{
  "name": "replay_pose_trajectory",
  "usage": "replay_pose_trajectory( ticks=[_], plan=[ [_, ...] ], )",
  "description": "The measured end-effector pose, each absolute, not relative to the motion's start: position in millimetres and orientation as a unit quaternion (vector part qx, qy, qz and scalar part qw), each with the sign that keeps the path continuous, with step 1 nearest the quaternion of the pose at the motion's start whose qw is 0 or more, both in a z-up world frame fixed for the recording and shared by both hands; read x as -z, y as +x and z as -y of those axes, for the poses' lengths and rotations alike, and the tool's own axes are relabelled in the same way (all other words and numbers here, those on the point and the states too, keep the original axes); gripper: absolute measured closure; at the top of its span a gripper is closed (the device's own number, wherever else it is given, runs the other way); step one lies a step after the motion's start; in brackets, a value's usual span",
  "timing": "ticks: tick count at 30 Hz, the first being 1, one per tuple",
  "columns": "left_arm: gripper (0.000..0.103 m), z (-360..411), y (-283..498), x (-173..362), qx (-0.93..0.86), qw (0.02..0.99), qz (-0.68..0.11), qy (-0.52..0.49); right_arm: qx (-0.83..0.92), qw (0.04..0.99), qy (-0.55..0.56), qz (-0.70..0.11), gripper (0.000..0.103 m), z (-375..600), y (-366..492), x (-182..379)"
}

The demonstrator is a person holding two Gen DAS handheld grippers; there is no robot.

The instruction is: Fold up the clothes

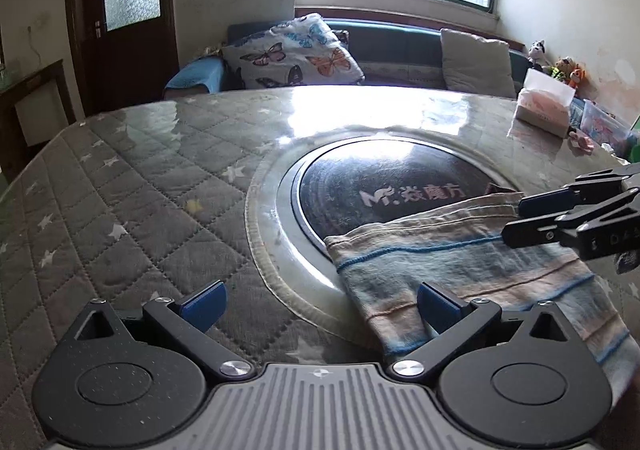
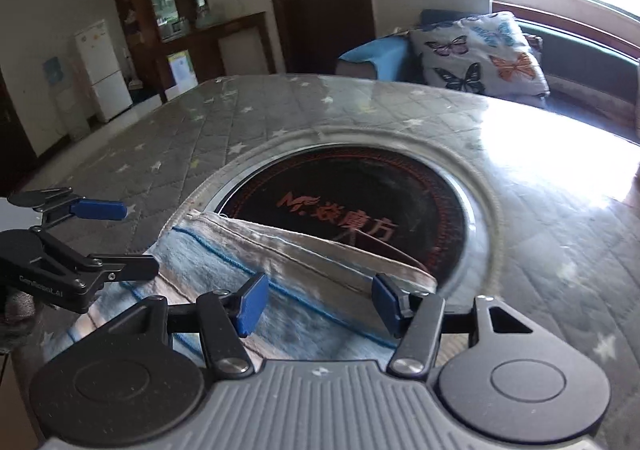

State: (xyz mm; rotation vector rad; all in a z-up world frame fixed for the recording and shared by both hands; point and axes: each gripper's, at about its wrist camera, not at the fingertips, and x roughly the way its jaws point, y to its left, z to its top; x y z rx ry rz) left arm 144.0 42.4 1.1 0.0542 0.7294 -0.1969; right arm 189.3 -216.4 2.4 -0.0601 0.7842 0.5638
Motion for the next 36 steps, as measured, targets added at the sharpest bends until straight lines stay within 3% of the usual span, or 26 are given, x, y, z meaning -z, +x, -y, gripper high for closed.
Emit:
replay_pose_trajectory(
  ticks=[14,19,36],
  plan=[
    [0.000,-46.7,153.3,4.2,0.098,0.927,-0.361,0.018,-0.295,0.878,-0.033,-0.375,0.049,196.2,209.5,0.4],
    [0.000,-49.0,154.8,5.4,0.099,0.926,-0.365,0.013,-0.280,0.875,-0.014,-0.394,0.042,198.9,224.0,12.1],
    [0.000,-63.9,149.0,-3.1,0.065,0.932,-0.358,-0.003,-0.342,0.862,-0.175,-0.331,0.042,138.5,118.9,-13.5]
  ],
)
